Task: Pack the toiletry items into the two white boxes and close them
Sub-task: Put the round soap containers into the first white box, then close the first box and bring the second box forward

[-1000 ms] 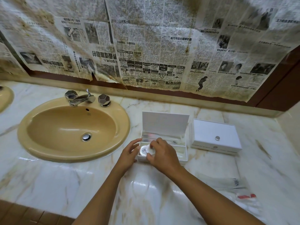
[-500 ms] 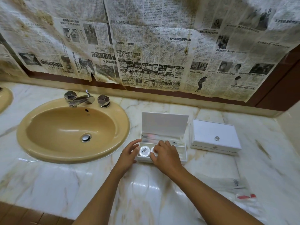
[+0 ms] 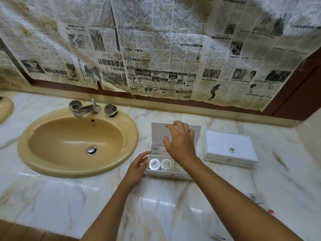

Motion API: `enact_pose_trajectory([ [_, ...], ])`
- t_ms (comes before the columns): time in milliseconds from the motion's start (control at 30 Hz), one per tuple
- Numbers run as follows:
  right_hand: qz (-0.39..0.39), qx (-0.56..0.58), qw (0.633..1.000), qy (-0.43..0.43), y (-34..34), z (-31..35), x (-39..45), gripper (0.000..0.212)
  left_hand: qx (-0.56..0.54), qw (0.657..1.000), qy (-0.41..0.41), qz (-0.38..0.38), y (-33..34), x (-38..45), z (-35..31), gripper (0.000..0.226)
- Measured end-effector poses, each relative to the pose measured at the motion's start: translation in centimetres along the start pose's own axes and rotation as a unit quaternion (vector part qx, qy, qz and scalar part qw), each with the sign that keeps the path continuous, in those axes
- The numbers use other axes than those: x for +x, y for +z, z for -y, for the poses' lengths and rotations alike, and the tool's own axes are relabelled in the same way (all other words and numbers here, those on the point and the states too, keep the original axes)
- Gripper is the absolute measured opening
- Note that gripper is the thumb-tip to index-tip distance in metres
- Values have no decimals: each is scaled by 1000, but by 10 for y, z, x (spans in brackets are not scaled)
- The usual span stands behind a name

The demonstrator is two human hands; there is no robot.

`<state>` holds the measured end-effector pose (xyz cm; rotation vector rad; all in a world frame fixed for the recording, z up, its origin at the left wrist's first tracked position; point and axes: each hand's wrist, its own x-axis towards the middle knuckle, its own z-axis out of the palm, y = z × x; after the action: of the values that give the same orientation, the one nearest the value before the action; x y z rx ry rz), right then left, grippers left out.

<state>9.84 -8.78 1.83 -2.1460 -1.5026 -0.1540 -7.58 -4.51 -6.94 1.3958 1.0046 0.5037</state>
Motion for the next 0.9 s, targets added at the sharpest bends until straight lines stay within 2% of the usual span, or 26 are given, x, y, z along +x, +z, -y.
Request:
enact_pose_trajectory([
  [100, 47, -44, 998, 9, -3, -2, 6, 47, -2, 1000, 0, 3, 0, 0, 0, 27],
  [233, 104, -81, 991, 18, -7, -10, 9, 46, 0, 1000, 0, 9, -1, 2, 3, 28],
  [433, 61, -62, 996, 6, -13, -10, 10, 31, -27, 1000, -16, 0, -1, 4, 7, 37],
  [533, 67, -55, 996, 6, -16, -9, 8, 29, -26, 999, -20, 4, -2, 4, 8, 35],
  [900, 216, -22, 976, -7, -28, -5, -15, 34, -45, 997, -63, -19, 3, 3, -2, 31],
])
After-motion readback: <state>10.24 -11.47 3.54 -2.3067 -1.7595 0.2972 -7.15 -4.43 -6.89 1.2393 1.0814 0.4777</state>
